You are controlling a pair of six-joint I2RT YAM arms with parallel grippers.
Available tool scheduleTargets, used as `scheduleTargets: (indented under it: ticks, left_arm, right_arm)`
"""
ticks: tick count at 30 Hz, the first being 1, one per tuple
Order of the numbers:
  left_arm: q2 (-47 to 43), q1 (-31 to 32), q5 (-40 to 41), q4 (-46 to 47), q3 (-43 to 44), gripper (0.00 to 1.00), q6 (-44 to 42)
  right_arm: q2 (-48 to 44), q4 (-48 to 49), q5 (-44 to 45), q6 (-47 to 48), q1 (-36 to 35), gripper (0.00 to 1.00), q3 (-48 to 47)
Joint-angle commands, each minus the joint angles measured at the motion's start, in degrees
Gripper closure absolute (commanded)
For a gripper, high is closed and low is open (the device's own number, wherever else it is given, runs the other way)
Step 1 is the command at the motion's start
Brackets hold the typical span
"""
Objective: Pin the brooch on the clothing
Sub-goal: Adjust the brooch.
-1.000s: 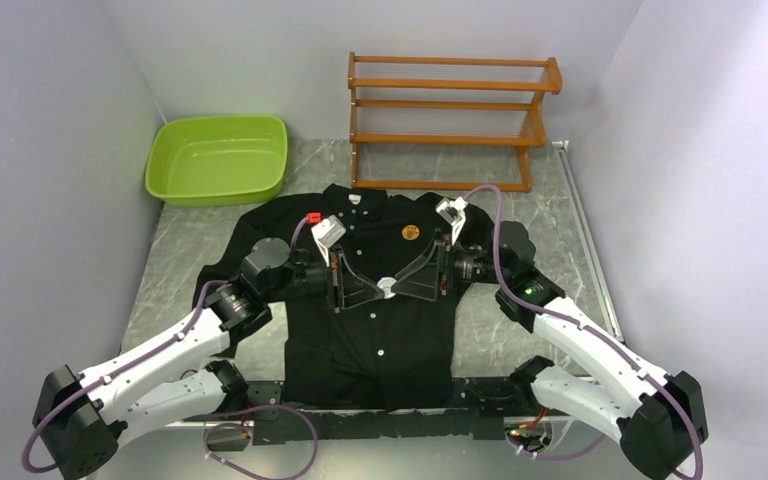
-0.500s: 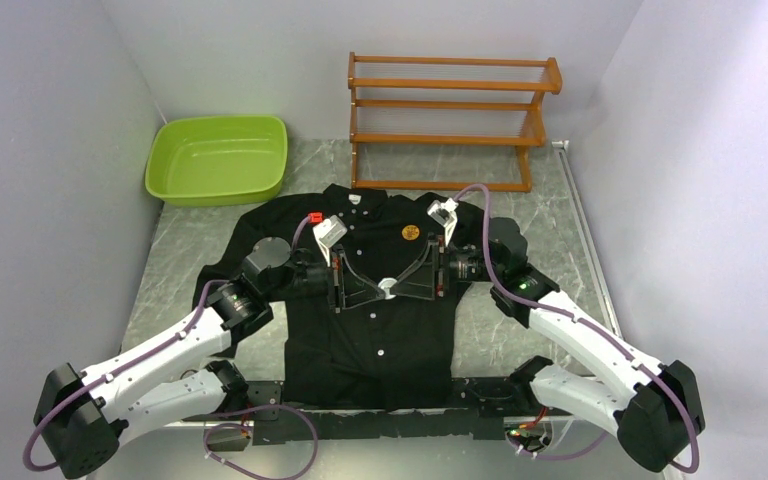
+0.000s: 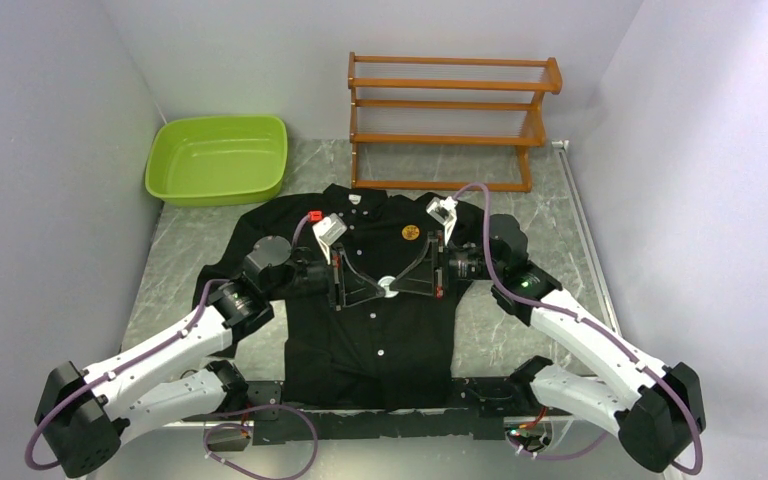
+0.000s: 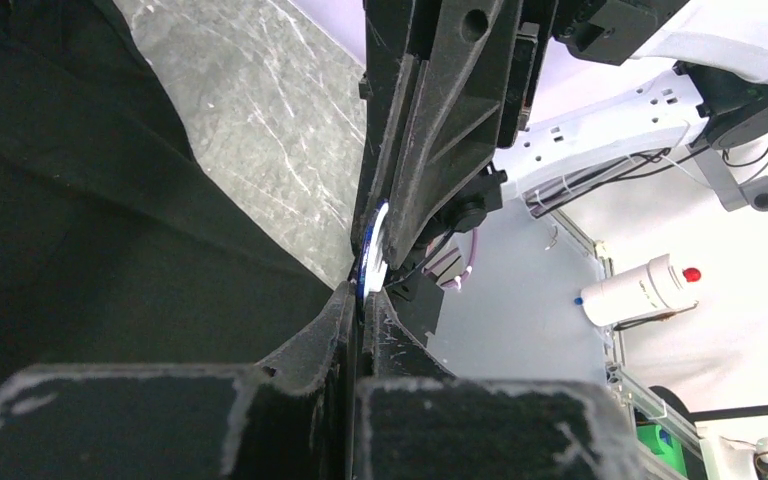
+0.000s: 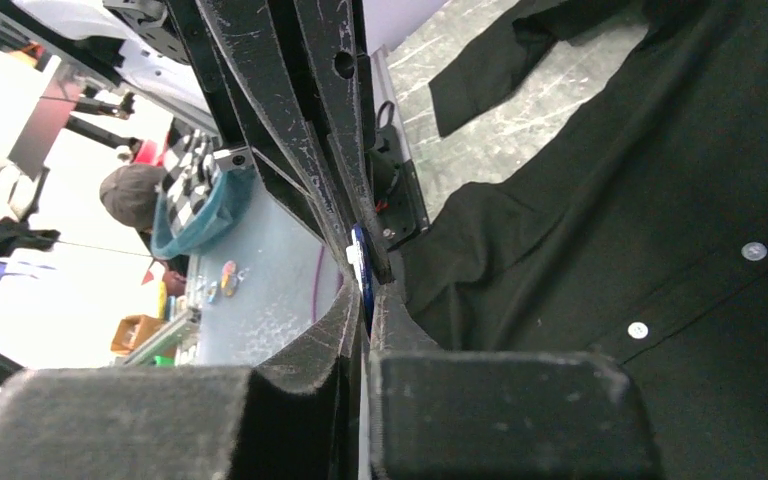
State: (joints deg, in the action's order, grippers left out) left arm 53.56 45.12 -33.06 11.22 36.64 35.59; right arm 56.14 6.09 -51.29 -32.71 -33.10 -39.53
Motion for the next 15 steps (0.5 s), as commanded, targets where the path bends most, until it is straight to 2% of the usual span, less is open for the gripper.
scheduleTargets:
  ticks: [1, 4, 8, 9, 13, 15]
  left_arm:
    - [-0.4, 0.3, -1.9, 2.1, 1.5, 0.97, 0.6]
    - [-0.3, 0.3, -1.8, 3.0, 0.8, 0.97, 0.9]
    - [-0.1, 0.3, -1.9, 4.0, -0.1, 0.97, 1.4]
    - [0.0, 0.3, -1.8, 4.1, -0.3, 0.97, 1.4]
    - [-0.1, 0.3, -1.6, 3.9, -0.8, 0.97, 1.6]
    - [-0.2, 0.3, -1.9, 4.1, -1.1, 0.97, 1.9]
  right_arm:
    - [-1.0, -3.5, 7.2, 3.6, 0.1, 1.00, -2.7]
    - [-1.9, -5.9, 12.4, 3.9, 0.1, 1.00, -2.9]
    - [-2.7, -3.7, 12.9, 0.3, 0.1, 1.00, -1.5]
    - [-2.8, -3.2, 14.0, -1.4, 0.2, 0.95, -1.1]
    - [-3.8, 2.8, 14.1, -7.7, 0.5, 0.44, 2.2]
    - [-3.9, 6.0, 13.7, -10.4, 0.6, 0.27, 3.7]
